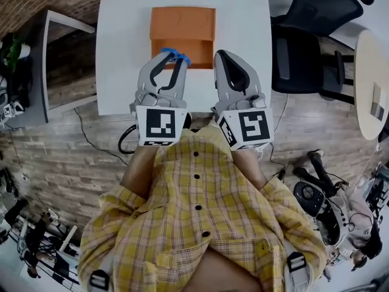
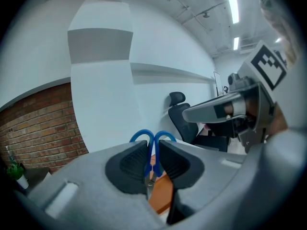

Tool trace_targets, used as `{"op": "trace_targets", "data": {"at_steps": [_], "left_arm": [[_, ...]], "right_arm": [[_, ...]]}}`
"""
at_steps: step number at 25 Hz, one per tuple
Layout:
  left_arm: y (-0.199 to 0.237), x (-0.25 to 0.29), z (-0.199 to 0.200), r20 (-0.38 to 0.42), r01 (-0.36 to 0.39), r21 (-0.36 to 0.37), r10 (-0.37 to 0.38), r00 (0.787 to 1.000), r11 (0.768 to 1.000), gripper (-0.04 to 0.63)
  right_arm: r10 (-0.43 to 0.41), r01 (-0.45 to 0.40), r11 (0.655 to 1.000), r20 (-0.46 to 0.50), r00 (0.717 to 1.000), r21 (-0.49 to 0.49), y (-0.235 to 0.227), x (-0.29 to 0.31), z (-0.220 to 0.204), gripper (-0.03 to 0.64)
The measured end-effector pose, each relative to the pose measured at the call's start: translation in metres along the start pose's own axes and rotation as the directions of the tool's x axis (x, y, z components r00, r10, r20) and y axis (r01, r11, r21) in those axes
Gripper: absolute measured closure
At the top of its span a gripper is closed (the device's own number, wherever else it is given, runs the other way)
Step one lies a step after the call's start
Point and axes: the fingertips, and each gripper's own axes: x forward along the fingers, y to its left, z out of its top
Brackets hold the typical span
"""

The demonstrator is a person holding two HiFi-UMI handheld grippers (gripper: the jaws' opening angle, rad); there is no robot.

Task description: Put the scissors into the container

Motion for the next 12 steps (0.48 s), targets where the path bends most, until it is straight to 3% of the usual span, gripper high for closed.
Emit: {"op": "trace_targets", "data": {"at_steps": [5,12], "left_arm": [[-0.012,0.026,-0.012,-0.061,0.067,0.08,-0.063,0.996,0.995,0.514],[-0.019,0.04,-0.032,-0.145,0.153,0.21,-0.124,0.982,0.966,0.514]], "right_arm": [[-0.02,0.02,1.0,-0.015,1.0,0.01,-0.012,0.006,-0.005,0.611],[-0.04,0.041,0.999,-0.016,0.999,0.018,-0.01,0.008,-0.006,0.611]]}}
